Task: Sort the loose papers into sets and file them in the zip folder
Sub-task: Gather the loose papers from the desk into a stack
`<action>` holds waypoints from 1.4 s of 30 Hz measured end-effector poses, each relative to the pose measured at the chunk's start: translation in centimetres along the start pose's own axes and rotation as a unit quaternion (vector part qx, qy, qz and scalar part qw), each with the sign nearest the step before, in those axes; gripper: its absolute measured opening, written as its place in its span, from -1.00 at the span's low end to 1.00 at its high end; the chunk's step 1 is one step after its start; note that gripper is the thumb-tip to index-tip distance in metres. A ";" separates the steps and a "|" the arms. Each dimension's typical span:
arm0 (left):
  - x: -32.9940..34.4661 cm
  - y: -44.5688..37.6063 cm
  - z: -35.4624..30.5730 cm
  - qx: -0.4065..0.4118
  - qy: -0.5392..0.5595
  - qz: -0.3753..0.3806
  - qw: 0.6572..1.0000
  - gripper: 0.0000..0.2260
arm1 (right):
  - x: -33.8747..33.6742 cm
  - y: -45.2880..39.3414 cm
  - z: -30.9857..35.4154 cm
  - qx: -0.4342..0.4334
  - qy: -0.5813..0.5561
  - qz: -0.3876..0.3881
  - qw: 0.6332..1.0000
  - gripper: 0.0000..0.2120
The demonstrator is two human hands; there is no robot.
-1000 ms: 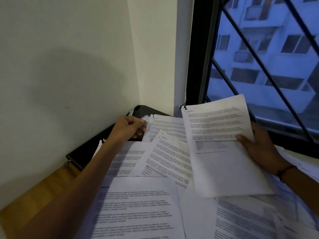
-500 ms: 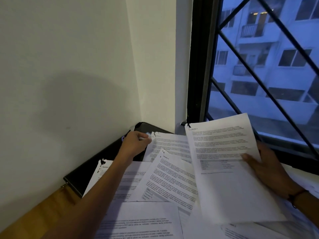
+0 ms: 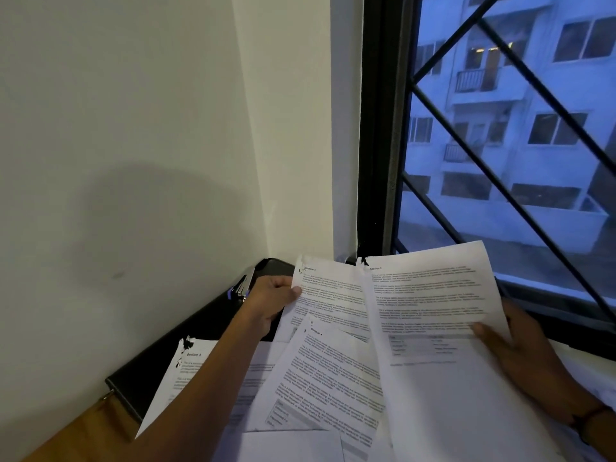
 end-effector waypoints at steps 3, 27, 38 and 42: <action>-0.3 -0.3 0.4 0.020 0.027 -0.004 0.999 -0.86 | -0.3 -0.2 0.0 -0.001 -0.007 -0.002 1.000 -0.57; 4.0 3.6 -8.4 0.115 0.230 0.009 0.966 -0.81 | 8.1 -5.1 6.7 -0.057 -0.209 -0.037 0.975 -0.69; 3.5 5.4 -11.0 0.171 0.214 0.000 0.962 -0.89 | 7.1 -7.6 10.0 -0.056 -0.220 0.007 0.974 -0.76; 3.1 5.9 -11.8 0.166 0.231 -0.002 0.959 -0.89 | 6.4 -9.3 11.5 -0.051 -0.262 0.044 0.963 -0.71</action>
Point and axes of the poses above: each hand's wrist, its own y-axis away from the middle knuckle, its own x-axis out of the palm, z = x × y, the point moved 3 cm from there along -y, towards the middle knuckle, and after that the axes turned 3 degrees about y, right-handed, at the moved point
